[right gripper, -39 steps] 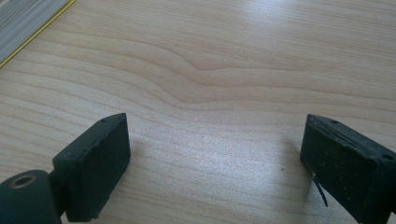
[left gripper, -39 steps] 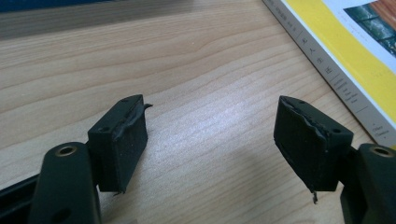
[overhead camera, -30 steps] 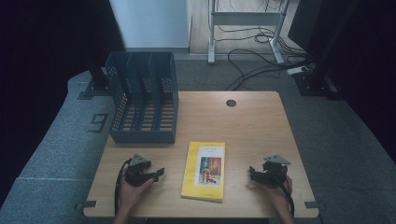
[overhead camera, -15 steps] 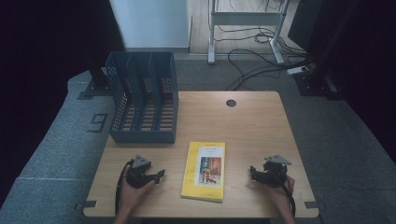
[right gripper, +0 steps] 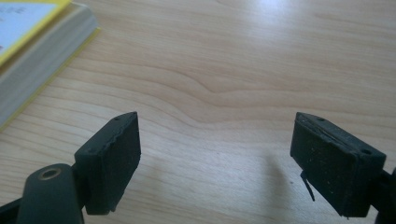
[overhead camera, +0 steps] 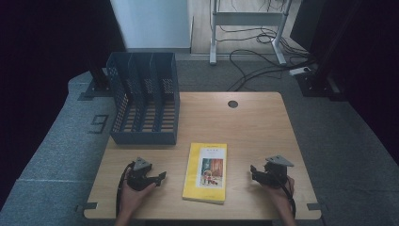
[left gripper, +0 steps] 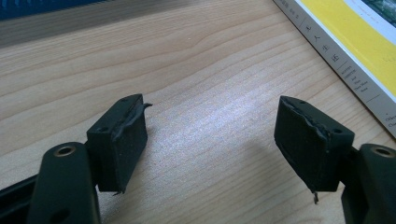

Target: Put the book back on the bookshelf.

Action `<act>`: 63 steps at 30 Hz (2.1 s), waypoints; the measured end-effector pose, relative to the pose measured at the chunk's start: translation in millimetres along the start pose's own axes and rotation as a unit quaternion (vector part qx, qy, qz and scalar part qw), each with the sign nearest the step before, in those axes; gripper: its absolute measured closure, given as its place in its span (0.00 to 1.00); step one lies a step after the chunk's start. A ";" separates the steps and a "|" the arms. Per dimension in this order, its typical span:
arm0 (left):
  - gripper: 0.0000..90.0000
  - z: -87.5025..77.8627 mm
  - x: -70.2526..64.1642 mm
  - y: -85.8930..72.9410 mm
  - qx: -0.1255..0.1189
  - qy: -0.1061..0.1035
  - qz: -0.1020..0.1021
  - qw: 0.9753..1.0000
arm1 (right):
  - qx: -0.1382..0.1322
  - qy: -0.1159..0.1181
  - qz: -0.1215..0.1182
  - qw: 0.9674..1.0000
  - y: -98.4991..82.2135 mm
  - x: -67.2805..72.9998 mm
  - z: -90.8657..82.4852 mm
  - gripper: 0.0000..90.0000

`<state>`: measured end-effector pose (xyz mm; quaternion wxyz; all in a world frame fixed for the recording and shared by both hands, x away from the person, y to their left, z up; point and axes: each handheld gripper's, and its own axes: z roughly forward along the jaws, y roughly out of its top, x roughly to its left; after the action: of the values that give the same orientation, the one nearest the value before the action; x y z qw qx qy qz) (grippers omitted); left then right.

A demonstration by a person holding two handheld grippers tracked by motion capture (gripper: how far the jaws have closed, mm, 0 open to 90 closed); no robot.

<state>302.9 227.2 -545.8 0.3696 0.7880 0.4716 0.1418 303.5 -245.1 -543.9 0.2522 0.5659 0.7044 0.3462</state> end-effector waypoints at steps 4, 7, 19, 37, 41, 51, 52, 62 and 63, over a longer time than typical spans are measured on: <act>0.28 -0.1 0.9 -0.2 -0.003 -0.004 -0.005 1.000 | -0.009 0.006 -0.011 1.000 3.8 7.9 -1.5 0.18; 0.28 -0.2 0.8 -0.1 -0.002 -0.003 -0.004 1.000 | -0.014 0.013 -0.017 1.000 6.3 13.6 -3.5 0.18; 0.28 0.3 -0.5 0.1 -0.001 0.001 0.000 1.000 | -0.044 0.043 -0.023 0.998 15.2 30.0 -18.5 0.20; 0.28 1.3 -0.3 1.2 0.001 0.003 0.004 1.000 | -0.061 0.078 -0.054 0.994 23.9 65.0 -26.6 0.21; 0.28 1.5 -0.8 1.3 0.002 0.004 0.006 1.000 | -0.061 0.082 -0.056 0.993 24.1 69.3 -25.7 0.21; 0.28 1.7 -1.5 1.3 0.003 0.007 0.009 1.000 | -0.049 0.088 -0.069 0.993 20.3 85.8 -16.3 0.21; 0.28 1.8 -1.5 1.3 0.003 0.007 0.008 1.000 | -0.047 0.090 -0.070 0.992 19.5 87.8 -14.7 0.21; 0.28 2.4 -3.0 1.6 0.003 0.011 0.010 1.000 | -0.035 0.108 -0.077 0.991 13.8 107.1 -4.9 0.21; 0.28 2.5 -3.0 1.6 0.003 0.011 0.010 1.000 | -0.033 0.110 -0.079 0.990 13.1 109.5 -3.8 0.21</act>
<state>303.8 223.1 -546.0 0.3601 0.7924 0.4681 0.1530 283.3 -137.9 -527.4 0.2183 0.4585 0.7582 0.4090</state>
